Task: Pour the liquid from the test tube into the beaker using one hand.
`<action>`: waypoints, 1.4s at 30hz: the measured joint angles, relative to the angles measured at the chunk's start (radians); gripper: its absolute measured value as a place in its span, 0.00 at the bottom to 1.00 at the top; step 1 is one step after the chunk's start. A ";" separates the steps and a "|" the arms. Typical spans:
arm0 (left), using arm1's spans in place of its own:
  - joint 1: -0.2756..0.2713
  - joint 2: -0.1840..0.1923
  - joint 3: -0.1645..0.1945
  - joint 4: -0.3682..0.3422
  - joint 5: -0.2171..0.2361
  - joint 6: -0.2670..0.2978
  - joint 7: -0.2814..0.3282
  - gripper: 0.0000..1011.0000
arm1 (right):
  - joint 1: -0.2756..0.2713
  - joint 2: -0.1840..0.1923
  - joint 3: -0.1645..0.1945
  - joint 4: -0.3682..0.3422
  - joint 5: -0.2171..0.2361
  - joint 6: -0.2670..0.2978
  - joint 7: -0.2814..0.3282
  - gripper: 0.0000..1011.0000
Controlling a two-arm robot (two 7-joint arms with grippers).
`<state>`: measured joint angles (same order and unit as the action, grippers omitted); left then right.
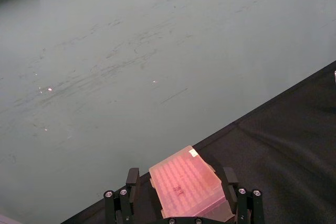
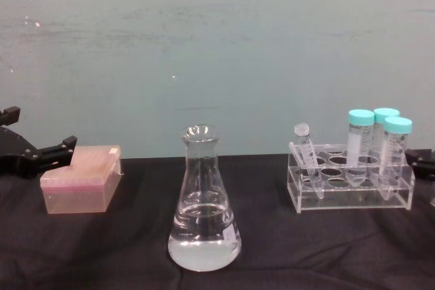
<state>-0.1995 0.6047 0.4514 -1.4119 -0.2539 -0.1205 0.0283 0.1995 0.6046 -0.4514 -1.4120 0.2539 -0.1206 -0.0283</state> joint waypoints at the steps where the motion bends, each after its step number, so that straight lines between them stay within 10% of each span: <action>1: 0.000 0.000 0.000 0.000 0.000 0.000 0.000 0.99 | 0.000 0.000 0.000 0.000 0.000 0.000 0.000 0.99; 42: 0.000 0.000 0.000 0.000 0.000 0.000 0.000 0.99 | 0.000 0.000 0.000 0.000 0.000 0.000 0.000 0.99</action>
<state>-0.1996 0.6047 0.4514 -1.4120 -0.2539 -0.1205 0.0283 0.1995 0.6047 -0.4514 -1.4120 0.2539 -0.1205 -0.0283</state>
